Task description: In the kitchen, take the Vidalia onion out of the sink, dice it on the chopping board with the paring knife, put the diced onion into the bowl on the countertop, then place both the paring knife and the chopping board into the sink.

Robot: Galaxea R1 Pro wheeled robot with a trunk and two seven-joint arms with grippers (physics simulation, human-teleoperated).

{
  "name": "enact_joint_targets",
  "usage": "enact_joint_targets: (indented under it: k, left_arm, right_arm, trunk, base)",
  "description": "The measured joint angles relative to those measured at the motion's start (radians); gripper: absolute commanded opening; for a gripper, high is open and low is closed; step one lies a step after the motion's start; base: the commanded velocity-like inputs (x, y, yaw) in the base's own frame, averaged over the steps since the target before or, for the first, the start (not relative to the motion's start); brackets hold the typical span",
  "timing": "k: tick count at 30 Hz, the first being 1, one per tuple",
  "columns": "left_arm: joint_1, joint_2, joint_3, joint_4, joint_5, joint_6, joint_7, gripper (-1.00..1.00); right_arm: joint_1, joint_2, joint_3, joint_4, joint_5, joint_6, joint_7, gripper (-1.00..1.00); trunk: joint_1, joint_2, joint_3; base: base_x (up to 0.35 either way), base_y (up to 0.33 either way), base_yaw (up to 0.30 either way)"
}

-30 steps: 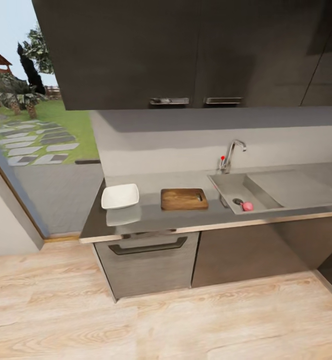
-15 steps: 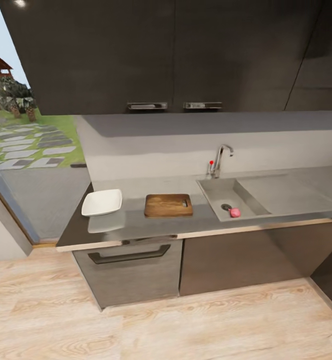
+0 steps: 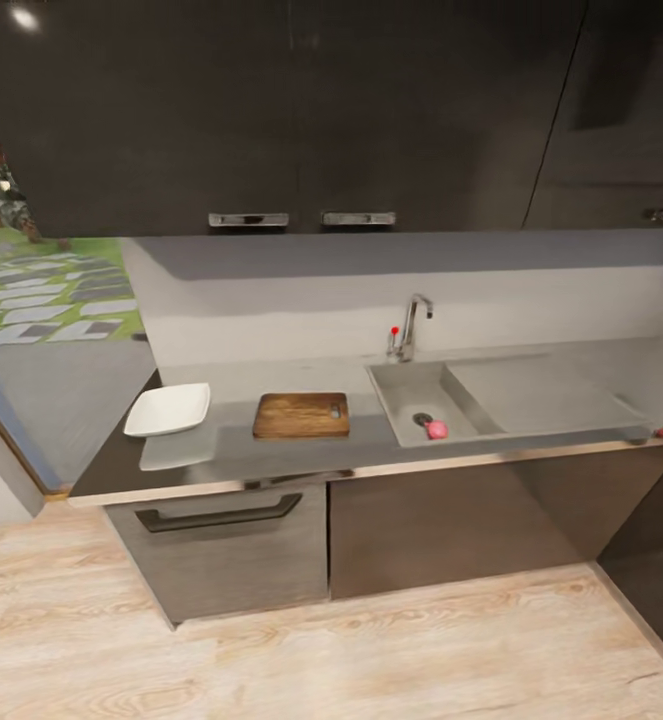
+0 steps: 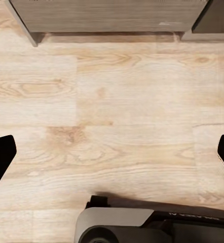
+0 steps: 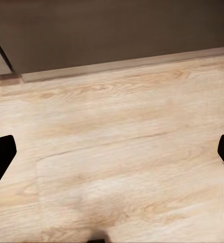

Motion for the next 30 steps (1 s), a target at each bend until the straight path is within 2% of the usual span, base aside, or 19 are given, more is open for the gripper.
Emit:
enact_joint_targets:
  k: [8,30]
  left_arm:
    - [0.000,0.000,0.000,0.001,0.000,0.000,0.000,1.00]
    - [0.000,0.000,0.000,0.008,-0.001,-0.001,0.000,1.00]
  right_arm:
    - [0.000,0.000,0.000,0.000,0.000,0.000,0.000,1.00]
    - [0.000,0.000,0.000,0.000,0.001,0.000,0.000,1.00]
  trunk:
    - [0.000,0.000,0.009]
    - [0.000,0.000,0.009]
  base:
    - [0.000,-0.307,0.000]
    - [0.016,-0.307,0.051]
